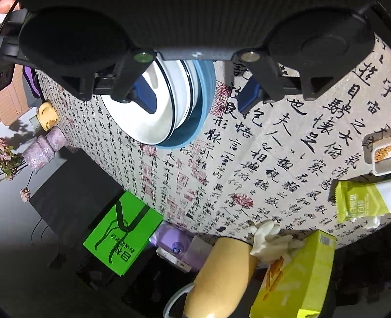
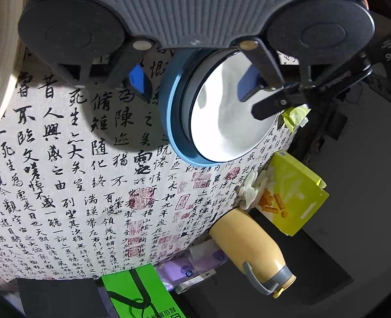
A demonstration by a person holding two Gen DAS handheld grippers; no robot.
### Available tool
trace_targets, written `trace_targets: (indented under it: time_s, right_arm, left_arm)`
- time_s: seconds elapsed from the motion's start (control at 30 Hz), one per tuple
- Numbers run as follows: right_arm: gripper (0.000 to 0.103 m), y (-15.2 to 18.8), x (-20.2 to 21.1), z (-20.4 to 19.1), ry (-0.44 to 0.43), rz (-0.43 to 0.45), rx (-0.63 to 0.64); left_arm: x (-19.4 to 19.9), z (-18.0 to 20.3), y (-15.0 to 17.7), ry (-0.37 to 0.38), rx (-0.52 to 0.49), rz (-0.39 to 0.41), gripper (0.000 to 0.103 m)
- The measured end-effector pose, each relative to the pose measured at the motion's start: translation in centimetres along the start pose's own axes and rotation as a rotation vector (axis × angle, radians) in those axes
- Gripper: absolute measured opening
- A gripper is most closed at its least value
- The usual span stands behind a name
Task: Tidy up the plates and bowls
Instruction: 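Move both tools to the blue bowl rim and close on it, then lift the blue bowl with its nested white bowls using both tools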
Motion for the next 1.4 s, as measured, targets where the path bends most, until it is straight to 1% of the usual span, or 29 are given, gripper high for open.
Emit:
trace_targets:
  time_s: [0.13,0.17,0.3,0.37,0.5,0.57,1.03,1.4]
  right_arm:
    - [0.064,-0.1,-0.4,0.2,0.005,-0.009,-0.013]
    - [0.063,-0.1,-0.5,0.3,0.007,-0.012,-0.016]
    - [0.059,-0.1,-0.7,0.7,0.002,-0.025,-0.036]
    - [0.057,0.0,-0.8,0.9,0.004,-0.033,-0.041]
    - [0.051,0.3,-1.2,1.2,0.002,-0.054,-0.061]
    - [0.050,0.5,-1.4,1.3,-0.003,-0.068,-0.074]
    - [0.042,0.8,-2.3,1.8,-0.013,-0.079,-0.116]
    - [0.039,0.7,-2.8,1.9,-0.012,-0.085,-0.123]
  left_arm:
    - [-0.7,0.1,0.3,0.010,0.000,-0.045,0.061]
    - [-0.9,0.1,0.4,0.015,0.001,-0.060,0.057]
    - [-1.5,0.2,0.7,0.013,-0.003,-0.103,0.051]
    - [-1.8,0.2,0.9,0.013,-0.004,-0.121,0.048]
    - [-2.3,0.1,1.1,0.012,0.002,-0.138,0.045]
    - [-2.4,-0.1,1.1,0.008,0.003,-0.142,0.043]
    - [-3.1,-0.3,0.8,0.026,0.015,-0.161,0.042]
    - [-3.2,-0.3,0.7,0.030,0.019,-0.160,0.043]
Point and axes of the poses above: each gripper's, at about its wrist camera, not at the fingertips, and x roughly against the way its jaws point, z to its right, y to its underside, the point moved 8 cm from there along -x, roughly the way its jaws point, and after that the axes turned 5 degrees about x, right-handed, at the moved point
